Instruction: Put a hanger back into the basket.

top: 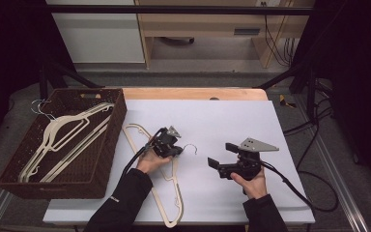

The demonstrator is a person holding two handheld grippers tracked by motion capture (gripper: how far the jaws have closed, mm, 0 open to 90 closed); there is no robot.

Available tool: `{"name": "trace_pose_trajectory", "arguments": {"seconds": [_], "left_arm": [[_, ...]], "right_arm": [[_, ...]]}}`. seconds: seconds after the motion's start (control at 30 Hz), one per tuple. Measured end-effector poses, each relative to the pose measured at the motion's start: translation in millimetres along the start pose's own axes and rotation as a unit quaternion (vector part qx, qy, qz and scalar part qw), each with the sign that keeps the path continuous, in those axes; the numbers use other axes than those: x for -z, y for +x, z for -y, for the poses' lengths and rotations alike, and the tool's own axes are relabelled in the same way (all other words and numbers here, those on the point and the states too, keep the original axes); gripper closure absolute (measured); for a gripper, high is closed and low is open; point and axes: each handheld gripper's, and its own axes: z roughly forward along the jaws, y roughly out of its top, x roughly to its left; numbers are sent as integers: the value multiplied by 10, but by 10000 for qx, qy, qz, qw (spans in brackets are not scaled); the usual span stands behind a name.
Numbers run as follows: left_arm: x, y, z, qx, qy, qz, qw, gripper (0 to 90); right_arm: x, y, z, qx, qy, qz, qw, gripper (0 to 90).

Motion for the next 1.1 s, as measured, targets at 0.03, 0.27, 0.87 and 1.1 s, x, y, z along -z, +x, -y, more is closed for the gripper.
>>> {"name": "trace_pose_trajectory", "arguments": {"seconds": [0.03, 0.27, 0.87, 1.1], "left_arm": [[0, -12, -1, -34, -7, -30, 10000, 884], [32, -25, 6, -251, 12, -185, 9995, 889], [474, -146, 54, -263, -864, -410, 9951, 888], [569, -173, 76, -276, -999, -450, 9936, 888]], "right_arm": [[-20, -1, 5, -8, 7, -17, 10000, 84], [-185, 32, 43, -56, 165, -114, 9998, 98], [-695, 282, 120, -105, 553, -334, 9979, 162], [-892, 375, 140, -201, 687, -444, 9964, 201]]}}
